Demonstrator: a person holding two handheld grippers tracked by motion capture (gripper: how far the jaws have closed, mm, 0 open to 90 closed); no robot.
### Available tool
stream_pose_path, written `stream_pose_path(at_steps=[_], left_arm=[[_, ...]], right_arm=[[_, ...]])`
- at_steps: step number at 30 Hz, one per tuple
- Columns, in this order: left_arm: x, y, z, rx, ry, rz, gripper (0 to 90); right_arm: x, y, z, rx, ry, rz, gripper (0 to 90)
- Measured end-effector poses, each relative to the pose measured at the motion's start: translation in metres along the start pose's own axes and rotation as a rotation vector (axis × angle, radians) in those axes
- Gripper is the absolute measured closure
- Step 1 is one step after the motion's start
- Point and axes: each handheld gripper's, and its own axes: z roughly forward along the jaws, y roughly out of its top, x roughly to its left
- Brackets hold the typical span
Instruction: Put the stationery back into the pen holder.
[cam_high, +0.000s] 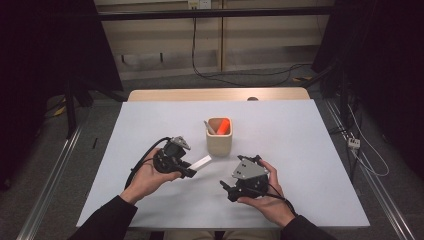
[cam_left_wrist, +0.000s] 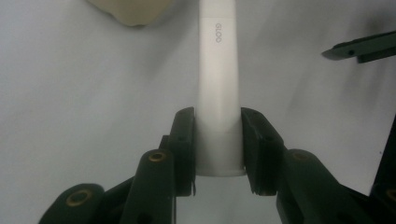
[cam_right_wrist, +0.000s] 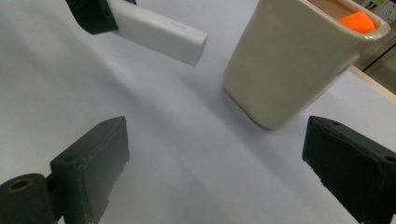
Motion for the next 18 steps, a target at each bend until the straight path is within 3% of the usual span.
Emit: stream_pose_path(at_steps=[8,12,18], left_arm=[[-0.007,0.011,0.007,0.018,-0.028,0.025,67.6],[-0.011,0.019,0.008,0.021,-0.046,0.040,67.6],[-0.018,0.029,0.013,0.025,-0.056,0.052,67.6]], right_arm=[[0.008,0.001,0.005,0.002,-0.067,-0.141,9.0],[0.014,0.000,0.006,0.020,-0.124,-0.278,11.7],[0.020,-0.003,0.007,0.020,-0.184,-0.416,17.3]])
